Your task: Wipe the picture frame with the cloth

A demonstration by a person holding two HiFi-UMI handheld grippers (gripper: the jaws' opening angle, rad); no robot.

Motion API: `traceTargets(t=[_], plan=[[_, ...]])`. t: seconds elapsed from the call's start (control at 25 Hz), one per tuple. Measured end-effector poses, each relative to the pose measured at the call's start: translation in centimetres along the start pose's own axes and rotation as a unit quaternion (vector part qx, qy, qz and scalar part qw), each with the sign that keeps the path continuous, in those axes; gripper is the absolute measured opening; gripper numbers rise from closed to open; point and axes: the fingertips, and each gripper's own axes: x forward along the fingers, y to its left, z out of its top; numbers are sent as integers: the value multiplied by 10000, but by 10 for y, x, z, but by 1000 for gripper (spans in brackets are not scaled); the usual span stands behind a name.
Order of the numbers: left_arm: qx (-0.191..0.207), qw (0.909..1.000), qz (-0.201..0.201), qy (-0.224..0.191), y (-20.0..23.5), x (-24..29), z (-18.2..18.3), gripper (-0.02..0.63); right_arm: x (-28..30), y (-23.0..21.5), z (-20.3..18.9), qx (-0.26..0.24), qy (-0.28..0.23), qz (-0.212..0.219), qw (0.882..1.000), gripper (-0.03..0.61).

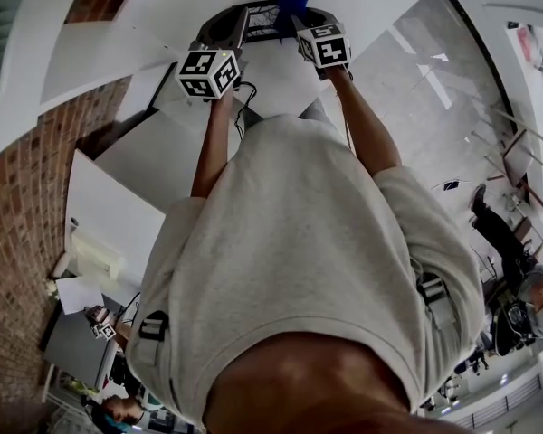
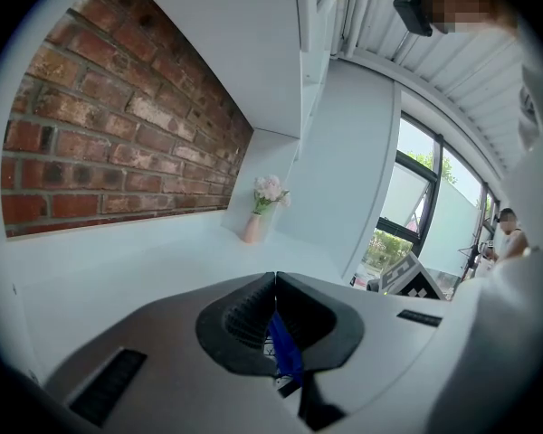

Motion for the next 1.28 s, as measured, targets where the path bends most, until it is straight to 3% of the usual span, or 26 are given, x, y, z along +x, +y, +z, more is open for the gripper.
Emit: traceTargets(t=[0.52, 0.84, 1.28], plan=[[-35, 10000, -59, -64, -10, 1, 1, 17, -24, -11, 11, 134, -266, -167, 9994, 78], [-187, 9992, 281, -231, 14, -29, 0, 17, -18, 42, 43, -168, -537, 265, 9981, 78], [-354, 9948, 850, -438, 51, -82, -4, 17, 11, 130, 44, -548, -343, 1055, 9923, 78]])
